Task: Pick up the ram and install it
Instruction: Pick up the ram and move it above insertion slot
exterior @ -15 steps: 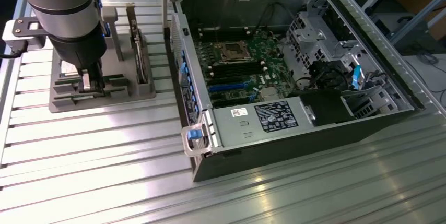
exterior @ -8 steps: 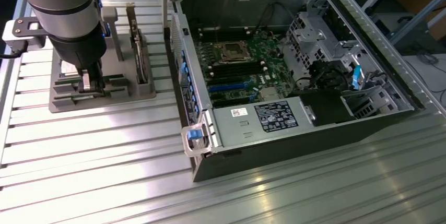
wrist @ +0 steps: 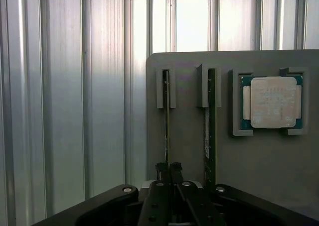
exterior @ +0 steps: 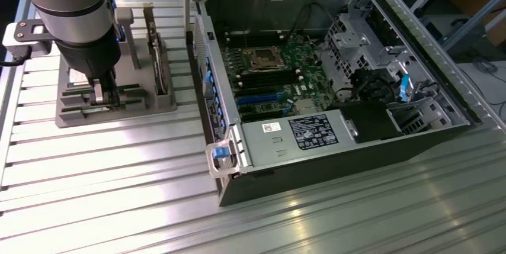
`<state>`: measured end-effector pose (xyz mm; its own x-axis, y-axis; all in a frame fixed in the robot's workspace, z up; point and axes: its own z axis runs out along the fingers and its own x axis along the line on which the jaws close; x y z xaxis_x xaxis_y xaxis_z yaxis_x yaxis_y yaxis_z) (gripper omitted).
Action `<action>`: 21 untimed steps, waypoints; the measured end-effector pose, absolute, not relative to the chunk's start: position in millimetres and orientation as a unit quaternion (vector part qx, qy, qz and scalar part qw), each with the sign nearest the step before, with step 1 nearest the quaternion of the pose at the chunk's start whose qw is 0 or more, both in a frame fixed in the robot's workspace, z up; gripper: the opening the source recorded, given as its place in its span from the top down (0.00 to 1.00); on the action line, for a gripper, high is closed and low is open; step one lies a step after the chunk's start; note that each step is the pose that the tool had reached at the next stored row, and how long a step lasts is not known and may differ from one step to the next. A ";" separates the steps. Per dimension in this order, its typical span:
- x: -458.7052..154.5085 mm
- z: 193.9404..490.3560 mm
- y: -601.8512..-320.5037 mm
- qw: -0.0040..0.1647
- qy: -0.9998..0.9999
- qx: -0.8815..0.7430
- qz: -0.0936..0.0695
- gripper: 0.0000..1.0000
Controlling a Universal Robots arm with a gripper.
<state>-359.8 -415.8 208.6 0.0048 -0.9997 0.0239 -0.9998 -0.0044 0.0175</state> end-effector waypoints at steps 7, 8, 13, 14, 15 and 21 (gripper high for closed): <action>-359.8 208.6 -415.8 0.015 -0.705 0.709 0.002 0.88; -359.8 208.6 -415.8 0.015 -0.705 0.709 0.002 0.88; -359.6 223.4 -415.8 0.015 -0.705 0.709 0.002 0.88; -359.6 228.6 -415.8 0.015 -0.705 0.709 0.002 0.88; -359.5 233.8 -415.8 0.015 -0.705 0.709 0.002 0.88; -359.2 265.3 -415.8 0.015 -0.705 0.709 0.002 0.88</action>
